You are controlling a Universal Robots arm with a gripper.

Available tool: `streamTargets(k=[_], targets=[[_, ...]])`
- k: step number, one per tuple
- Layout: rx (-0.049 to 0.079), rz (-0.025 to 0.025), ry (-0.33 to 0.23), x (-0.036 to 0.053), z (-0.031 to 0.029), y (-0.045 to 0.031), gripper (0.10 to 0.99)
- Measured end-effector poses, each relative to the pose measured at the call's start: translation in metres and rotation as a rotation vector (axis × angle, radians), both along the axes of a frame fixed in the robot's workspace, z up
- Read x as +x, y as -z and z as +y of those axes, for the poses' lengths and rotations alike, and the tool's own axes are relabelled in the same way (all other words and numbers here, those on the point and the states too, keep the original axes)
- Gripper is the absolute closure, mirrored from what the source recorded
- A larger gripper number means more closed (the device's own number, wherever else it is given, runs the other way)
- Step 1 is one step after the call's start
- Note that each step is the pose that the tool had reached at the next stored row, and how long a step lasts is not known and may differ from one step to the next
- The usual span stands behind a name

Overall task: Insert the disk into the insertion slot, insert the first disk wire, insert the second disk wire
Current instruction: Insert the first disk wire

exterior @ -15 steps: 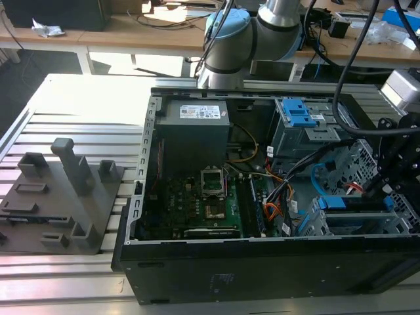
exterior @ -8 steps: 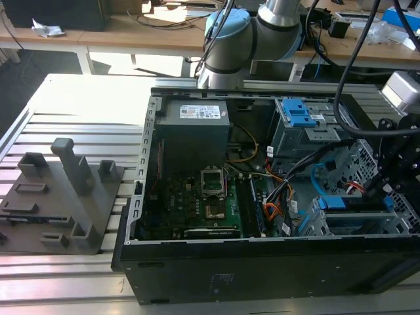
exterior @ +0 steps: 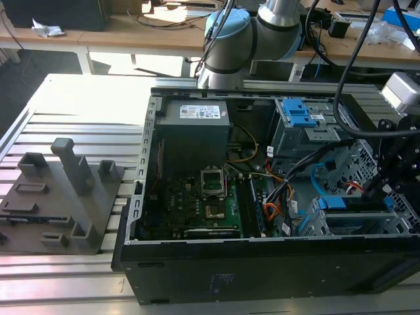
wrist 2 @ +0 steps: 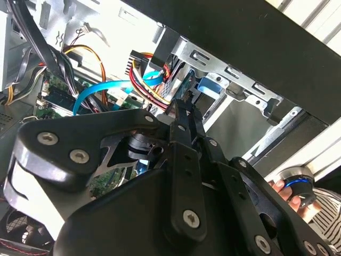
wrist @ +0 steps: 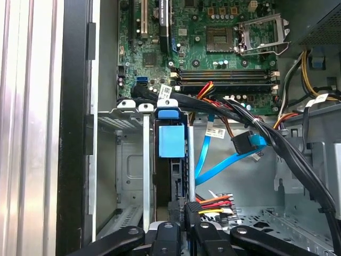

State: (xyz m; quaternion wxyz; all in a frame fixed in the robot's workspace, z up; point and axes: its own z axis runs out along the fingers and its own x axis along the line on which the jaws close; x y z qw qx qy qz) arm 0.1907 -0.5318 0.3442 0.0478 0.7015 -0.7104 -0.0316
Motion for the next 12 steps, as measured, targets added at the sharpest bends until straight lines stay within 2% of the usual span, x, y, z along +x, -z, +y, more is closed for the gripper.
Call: streamTargets(k=[8, 12], targets=[[0.000, 0.0000, 0.000, 0.0006, -0.0001, 0.0036, 0.918], [-0.001, -0.0004, 0.000, 0.0021, -0.0001, 0.0080, 0.918]])
